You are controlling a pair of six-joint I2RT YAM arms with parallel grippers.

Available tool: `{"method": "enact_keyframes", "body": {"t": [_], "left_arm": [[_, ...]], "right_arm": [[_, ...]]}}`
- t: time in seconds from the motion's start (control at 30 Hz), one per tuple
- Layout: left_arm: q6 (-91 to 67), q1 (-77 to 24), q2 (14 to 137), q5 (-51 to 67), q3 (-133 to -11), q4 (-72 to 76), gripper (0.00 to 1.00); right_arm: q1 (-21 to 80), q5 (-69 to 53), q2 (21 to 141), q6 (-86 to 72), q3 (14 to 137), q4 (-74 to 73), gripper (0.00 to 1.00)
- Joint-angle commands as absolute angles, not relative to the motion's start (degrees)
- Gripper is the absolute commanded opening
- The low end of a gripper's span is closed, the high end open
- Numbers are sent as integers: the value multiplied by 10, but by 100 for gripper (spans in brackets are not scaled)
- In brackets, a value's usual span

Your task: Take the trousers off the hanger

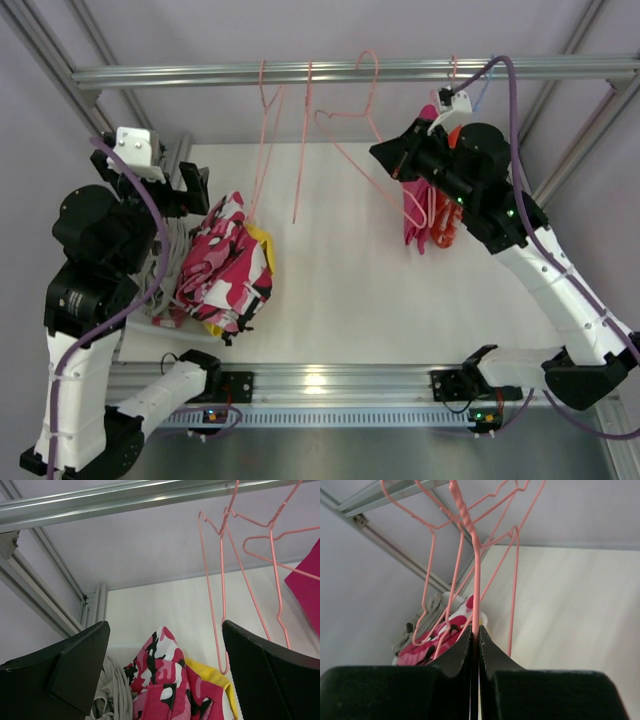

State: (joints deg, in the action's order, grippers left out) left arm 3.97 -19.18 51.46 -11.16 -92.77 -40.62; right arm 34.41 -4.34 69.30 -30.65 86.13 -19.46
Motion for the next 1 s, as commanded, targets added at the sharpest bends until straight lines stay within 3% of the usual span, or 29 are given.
{"method": "enact_keyframes", "body": {"t": [0.0, 0.27, 0.73, 0.97], "left_arm": [[30, -191, 529, -110, -922, -374, 99], [33, -191, 511, -114, -875, -328, 99], [31, -191, 523, -126, -884, -329, 99], [18, -191, 528, -113, -875, -359, 99]], "right_arm": [[352, 33, 699, -307, 928, -254, 0], [352, 74, 656, -259, 904, -251, 0], [355, 120, 780, -252, 958, -206, 0], [379, 106, 760, -265, 892, -183, 0]]}}
